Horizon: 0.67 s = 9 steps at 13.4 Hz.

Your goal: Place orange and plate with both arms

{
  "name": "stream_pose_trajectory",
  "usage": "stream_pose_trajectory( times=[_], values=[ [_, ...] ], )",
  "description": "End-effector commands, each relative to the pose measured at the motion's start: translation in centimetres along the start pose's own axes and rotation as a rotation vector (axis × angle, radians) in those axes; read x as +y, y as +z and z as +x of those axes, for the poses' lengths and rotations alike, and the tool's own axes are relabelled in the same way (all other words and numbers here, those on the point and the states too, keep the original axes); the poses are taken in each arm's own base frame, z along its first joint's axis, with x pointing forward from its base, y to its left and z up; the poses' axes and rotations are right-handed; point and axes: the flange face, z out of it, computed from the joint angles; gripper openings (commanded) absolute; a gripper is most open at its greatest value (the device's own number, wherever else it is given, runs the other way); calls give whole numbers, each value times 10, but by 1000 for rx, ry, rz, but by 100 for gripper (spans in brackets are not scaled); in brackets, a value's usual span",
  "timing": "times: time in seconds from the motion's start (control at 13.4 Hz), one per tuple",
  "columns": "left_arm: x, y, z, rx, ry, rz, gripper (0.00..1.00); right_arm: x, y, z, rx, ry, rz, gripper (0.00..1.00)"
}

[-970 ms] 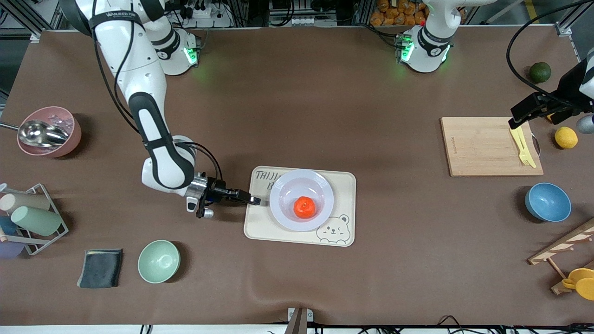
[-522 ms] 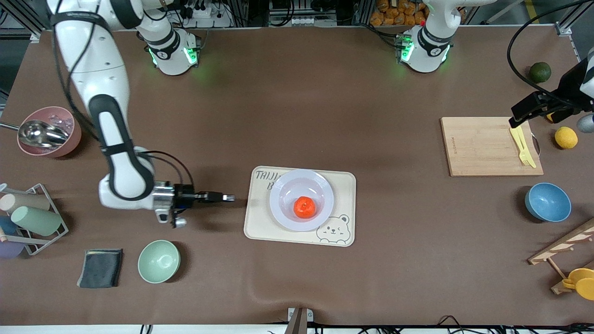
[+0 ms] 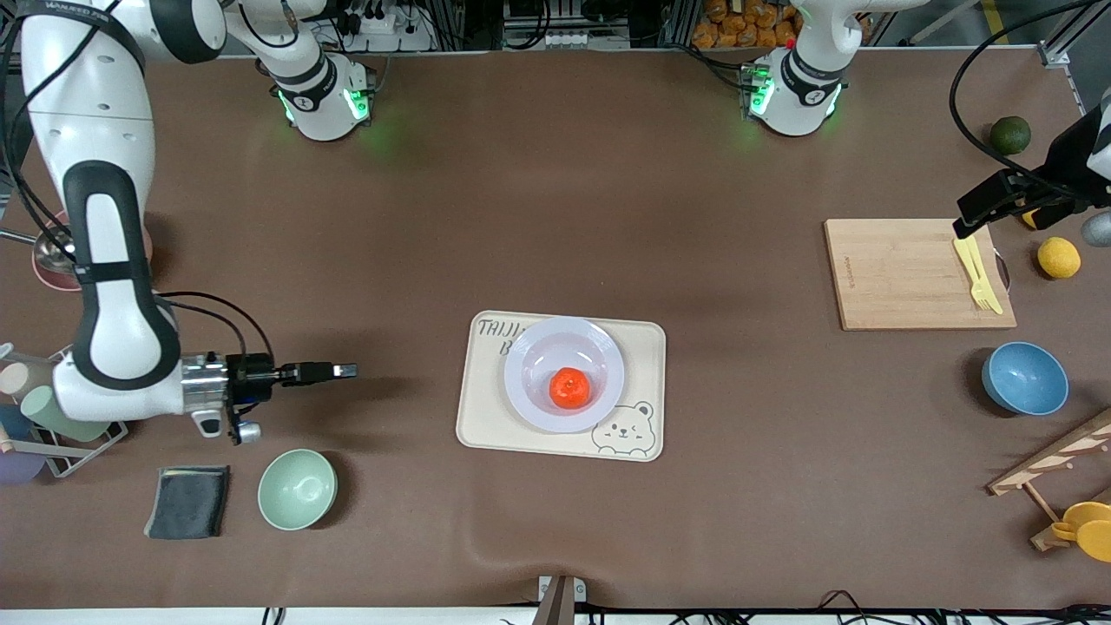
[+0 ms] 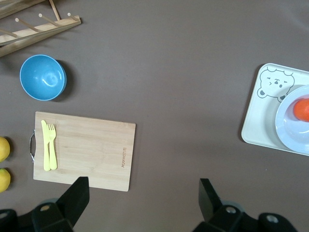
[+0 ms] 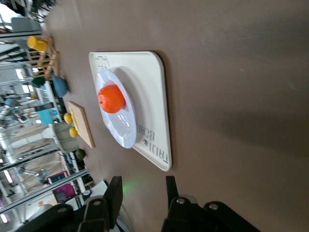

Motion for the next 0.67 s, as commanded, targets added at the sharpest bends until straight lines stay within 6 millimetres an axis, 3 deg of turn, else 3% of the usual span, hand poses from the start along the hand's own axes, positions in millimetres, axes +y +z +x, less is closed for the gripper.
stream_pose_trajectory(
  times=[0.0, 0.3, 0.37, 0.6],
  values=[
    [0, -8, -7, -12, 23, -23, 100, -24, -40, -1, -38, 34, -116, 99],
    [-2, -9, -10, -22, 23, -23, 100, -40, -97, -10, -49, 6, -261, 100],
    [-2, -9, -10, -22, 23, -22, 100, -42, -103, -13, -62, 26, -297, 100],
    [-6, -9, -13, -38, 21, -20, 100, -108, -129, -39, -29, 19, -544, 100]
  ],
)
